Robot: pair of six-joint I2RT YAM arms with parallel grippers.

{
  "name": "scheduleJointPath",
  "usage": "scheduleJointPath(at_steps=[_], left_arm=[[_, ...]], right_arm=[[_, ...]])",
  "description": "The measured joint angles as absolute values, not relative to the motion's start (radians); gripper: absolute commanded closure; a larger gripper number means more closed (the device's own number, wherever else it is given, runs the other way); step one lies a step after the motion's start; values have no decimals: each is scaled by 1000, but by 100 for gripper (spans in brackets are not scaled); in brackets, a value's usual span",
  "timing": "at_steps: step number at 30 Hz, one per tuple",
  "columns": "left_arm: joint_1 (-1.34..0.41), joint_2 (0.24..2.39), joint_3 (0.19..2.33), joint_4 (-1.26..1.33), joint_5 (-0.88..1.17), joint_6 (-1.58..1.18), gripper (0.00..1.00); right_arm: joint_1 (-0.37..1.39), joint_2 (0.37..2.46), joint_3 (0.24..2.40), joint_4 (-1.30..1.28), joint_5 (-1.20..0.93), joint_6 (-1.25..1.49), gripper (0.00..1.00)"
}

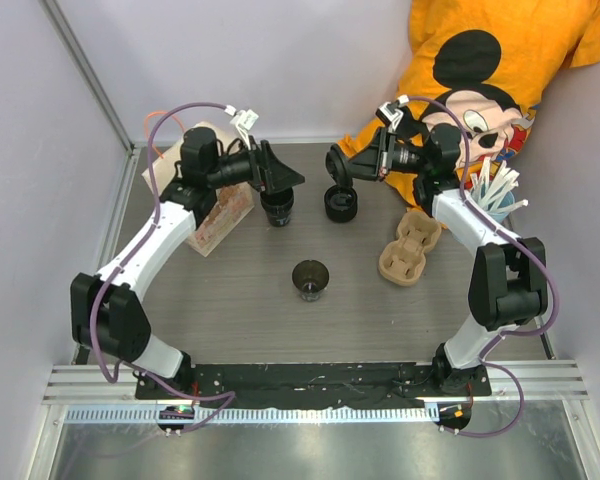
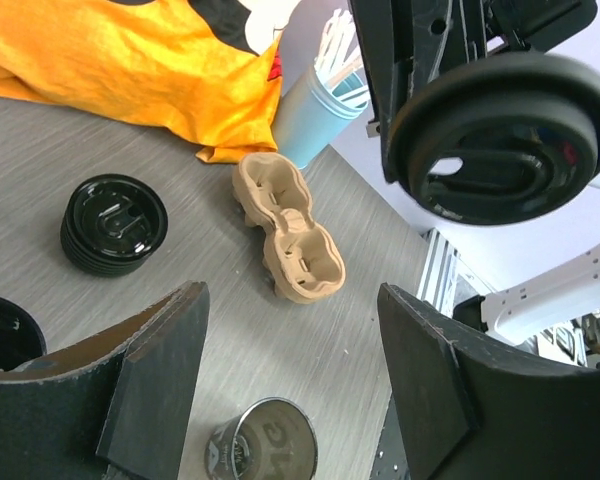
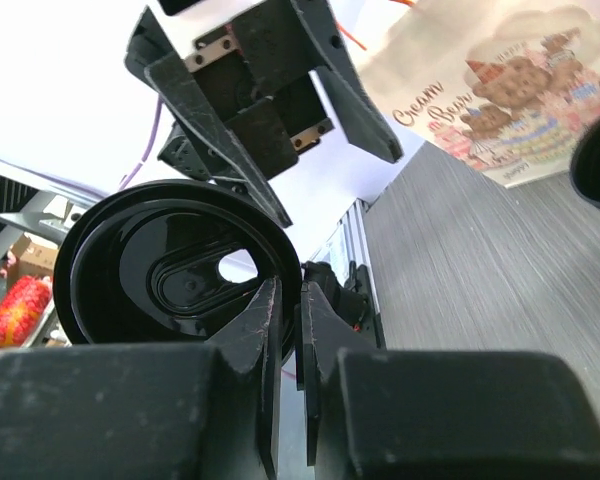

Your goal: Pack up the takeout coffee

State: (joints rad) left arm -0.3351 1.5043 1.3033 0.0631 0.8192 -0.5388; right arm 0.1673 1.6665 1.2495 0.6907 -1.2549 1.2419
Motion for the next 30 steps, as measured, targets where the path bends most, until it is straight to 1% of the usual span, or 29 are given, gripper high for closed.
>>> scheduleJointPath(at_steps=[9, 15, 18, 22, 30], left_arm=[[-389, 1541, 1372, 26, 778, -523, 30], [-429, 1560, 1422, 22, 767, -513, 34], [-446, 1584, 1437, 14, 759, -503, 35], [-458, 1610, 1438, -4, 754, -489, 39], [-462, 1617, 1438, -13, 752, -486, 42]], right_arm=[[173, 1666, 1201, 564, -1235, 1135, 88], [187, 1655, 1200, 507, -1221, 1081, 88], [189, 1645, 1200, 492, -1218, 1068, 88], [190, 1637, 1200, 484, -1217, 1058, 88], [190, 1631, 1200, 480, -1214, 1048, 88]])
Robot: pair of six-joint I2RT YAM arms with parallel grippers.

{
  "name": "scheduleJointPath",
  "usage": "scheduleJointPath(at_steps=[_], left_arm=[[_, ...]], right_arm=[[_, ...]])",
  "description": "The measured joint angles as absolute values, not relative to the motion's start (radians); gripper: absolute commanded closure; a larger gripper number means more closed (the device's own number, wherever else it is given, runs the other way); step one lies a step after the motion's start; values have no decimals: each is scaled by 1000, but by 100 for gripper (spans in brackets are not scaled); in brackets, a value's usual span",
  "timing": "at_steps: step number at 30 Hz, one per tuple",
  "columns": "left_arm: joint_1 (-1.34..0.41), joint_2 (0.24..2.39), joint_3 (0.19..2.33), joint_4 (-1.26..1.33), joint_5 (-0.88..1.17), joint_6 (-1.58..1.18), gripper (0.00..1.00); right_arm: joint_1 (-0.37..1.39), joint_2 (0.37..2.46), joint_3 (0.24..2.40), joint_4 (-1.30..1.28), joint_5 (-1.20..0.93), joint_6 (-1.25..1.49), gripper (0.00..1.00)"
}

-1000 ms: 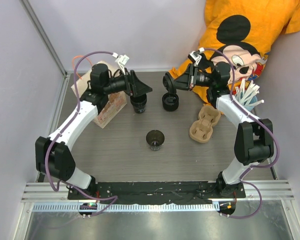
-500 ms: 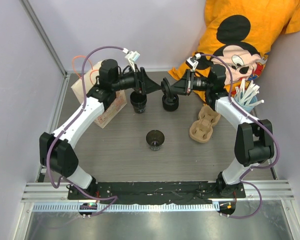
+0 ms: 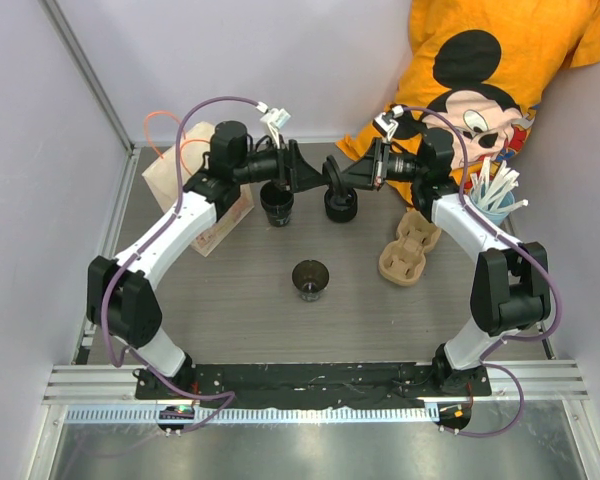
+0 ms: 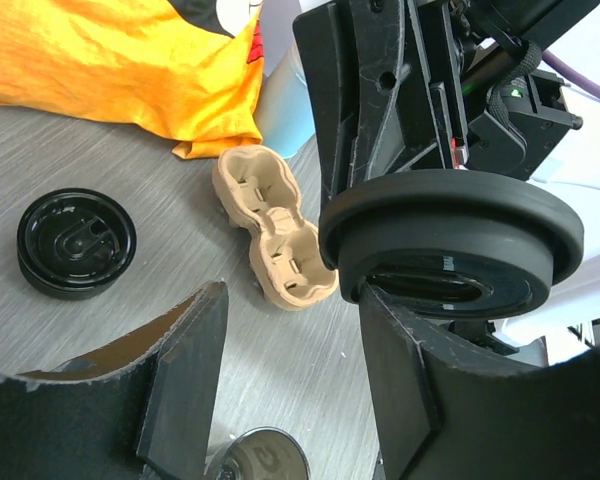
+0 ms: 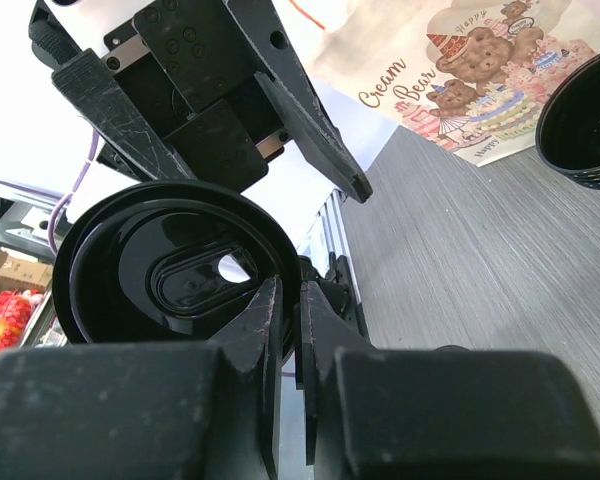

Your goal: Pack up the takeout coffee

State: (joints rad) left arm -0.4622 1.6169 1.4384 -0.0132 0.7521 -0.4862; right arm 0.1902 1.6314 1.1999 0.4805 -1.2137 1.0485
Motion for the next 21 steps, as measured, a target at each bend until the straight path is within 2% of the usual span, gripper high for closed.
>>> scheduleJointPath(at_steps=[8, 11, 17, 18, 21], left_arm=[[-467, 1625, 1449, -16, 753, -487, 46], [-470, 1630, 1455, -16, 757, -490, 51], [-475, 1634, 1459, -14, 773, -494, 76], [-476, 1634, 1460, -13, 777, -494, 82], [-478, 1636, 1467, -14, 787, -496, 90]], right_arm=[[192, 1631, 1200, 462, -1210, 1026, 88], [196, 1631, 1200, 455, -1209, 1021, 88], [196, 1631, 1198, 440, -1196, 1013, 88], [196, 1631, 1198, 439, -1194, 1011, 88], [196, 1631, 1195, 437, -1185, 1004, 88]])
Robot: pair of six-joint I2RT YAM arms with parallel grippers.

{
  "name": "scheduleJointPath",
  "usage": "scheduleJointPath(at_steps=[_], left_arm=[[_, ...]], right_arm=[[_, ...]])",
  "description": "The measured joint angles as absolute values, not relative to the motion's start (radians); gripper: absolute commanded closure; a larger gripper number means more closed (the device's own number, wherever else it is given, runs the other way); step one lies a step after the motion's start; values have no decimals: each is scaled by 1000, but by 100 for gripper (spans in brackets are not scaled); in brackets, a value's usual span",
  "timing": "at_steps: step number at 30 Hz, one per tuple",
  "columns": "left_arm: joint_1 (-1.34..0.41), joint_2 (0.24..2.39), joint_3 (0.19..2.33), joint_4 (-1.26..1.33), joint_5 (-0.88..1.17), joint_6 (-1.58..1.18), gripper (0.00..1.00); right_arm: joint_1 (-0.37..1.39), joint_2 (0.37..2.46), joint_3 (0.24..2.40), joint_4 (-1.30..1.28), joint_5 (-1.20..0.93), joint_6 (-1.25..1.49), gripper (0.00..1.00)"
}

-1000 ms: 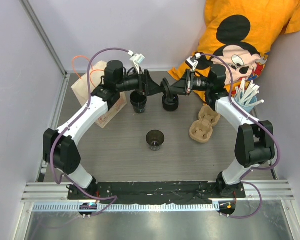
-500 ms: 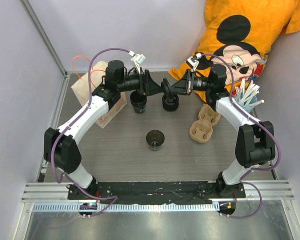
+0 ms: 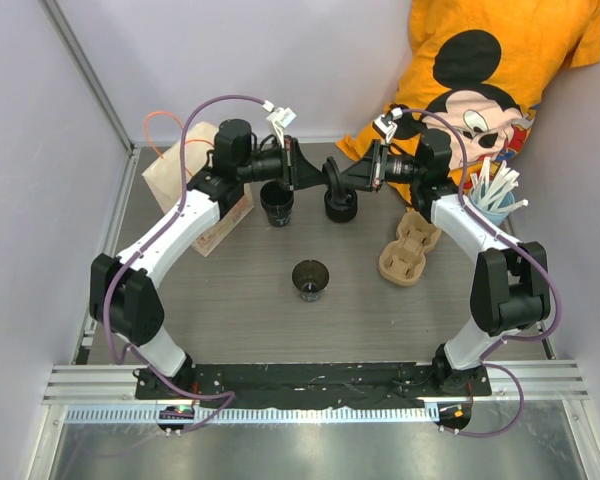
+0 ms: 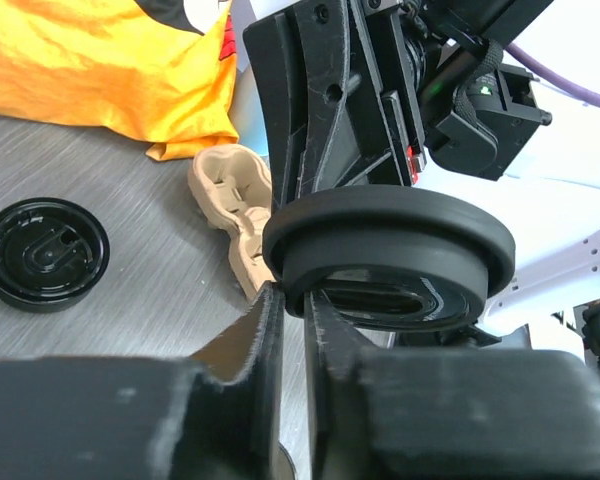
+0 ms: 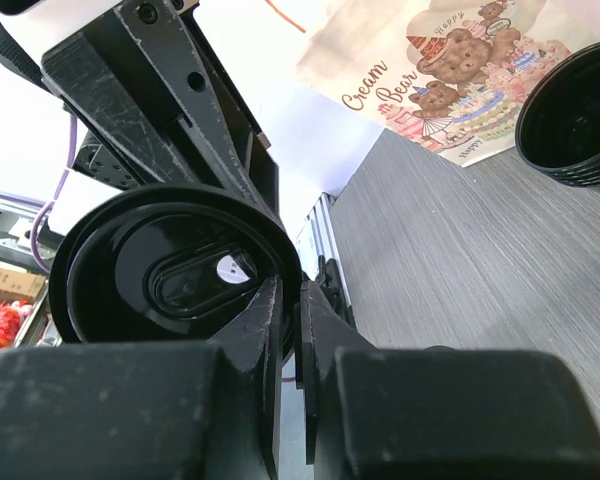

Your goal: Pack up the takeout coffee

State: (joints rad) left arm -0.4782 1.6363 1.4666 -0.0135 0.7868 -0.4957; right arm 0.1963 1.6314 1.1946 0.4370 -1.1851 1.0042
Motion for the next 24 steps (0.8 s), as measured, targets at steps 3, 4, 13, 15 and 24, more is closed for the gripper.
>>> scheduleJointPath(at_steps=[3, 4, 13, 15, 24], left_arm=[[-479, 1638, 1468, -14, 790, -500, 97], [-479, 1639, 1468, -13, 793, -500, 100], [-480, 1643, 1472, -14, 793, -513, 100], [-484, 1643, 1472, -23, 778, -511, 100], [-484, 1638, 1472, -125, 626, -481, 100]], right_arm=[[196, 1631, 1195, 437, -1181, 998, 88], [197, 1631, 1195, 436, -1180, 997, 88], [198, 1631, 1195, 428, -1179, 991, 62], [200, 1631, 1196, 410, -1178, 970, 55], [172, 1629, 1258, 154, -1114, 760, 37]])
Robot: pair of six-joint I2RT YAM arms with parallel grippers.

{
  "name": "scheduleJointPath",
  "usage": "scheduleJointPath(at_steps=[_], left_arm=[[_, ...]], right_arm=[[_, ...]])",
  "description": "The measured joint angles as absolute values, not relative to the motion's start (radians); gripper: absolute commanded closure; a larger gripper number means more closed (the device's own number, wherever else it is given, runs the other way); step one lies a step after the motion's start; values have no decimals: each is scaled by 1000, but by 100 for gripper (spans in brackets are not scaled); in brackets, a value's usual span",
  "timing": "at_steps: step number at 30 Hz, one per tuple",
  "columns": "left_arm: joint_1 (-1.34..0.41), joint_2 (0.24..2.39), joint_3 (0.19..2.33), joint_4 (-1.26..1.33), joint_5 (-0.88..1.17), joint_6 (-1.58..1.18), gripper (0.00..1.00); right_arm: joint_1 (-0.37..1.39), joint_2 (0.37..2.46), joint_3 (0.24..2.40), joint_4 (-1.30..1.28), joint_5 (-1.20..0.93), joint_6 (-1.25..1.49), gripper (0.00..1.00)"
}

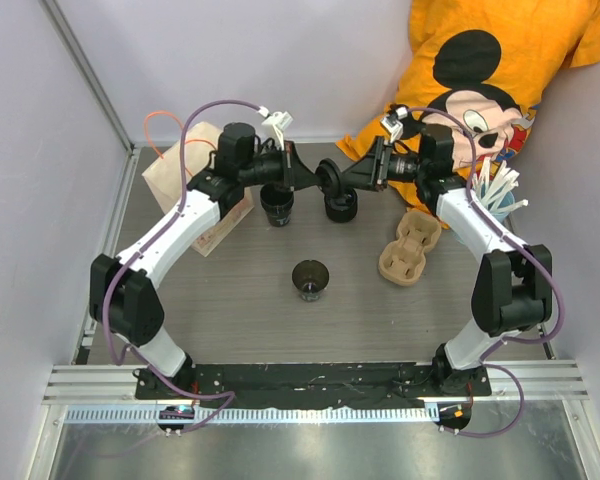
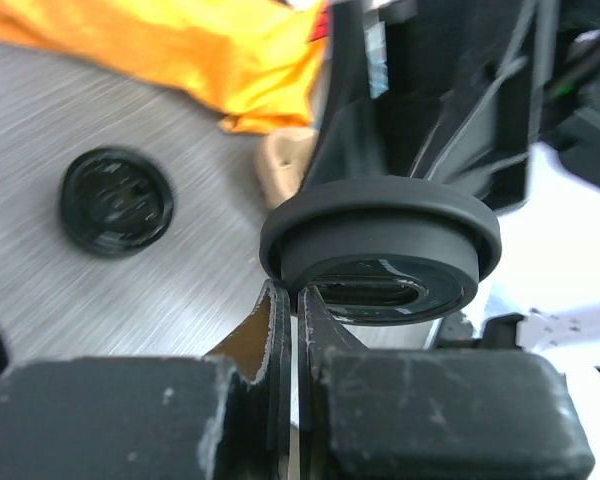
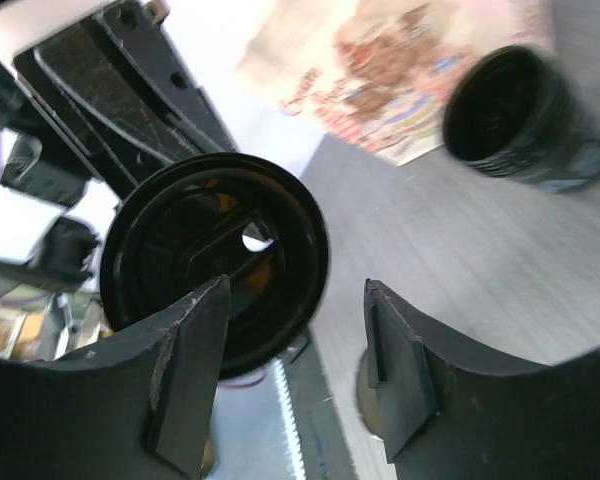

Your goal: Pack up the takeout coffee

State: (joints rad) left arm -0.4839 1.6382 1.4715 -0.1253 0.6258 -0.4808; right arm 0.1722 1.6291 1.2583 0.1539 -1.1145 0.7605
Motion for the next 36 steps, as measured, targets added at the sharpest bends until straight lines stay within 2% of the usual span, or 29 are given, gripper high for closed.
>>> scheduleJointPath(at_steps=[8, 14, 28, 36], left_arm=[[-482, 1607, 1515, -325, 440, -456, 100], [-477, 1581, 1571, -447, 359, -513, 100], [-450, 1573, 1571, -456, 362, -888, 100], [-447, 1593, 1497, -368, 446, -1072, 100]], right_arm=[[80, 1532, 1276, -101, -942, 504, 35], [99, 1357, 1230, -123, -872, 366, 34], [337, 1318, 1195, -75, -774, 261, 35], [366, 1367, 1232, -78, -660, 189, 35]])
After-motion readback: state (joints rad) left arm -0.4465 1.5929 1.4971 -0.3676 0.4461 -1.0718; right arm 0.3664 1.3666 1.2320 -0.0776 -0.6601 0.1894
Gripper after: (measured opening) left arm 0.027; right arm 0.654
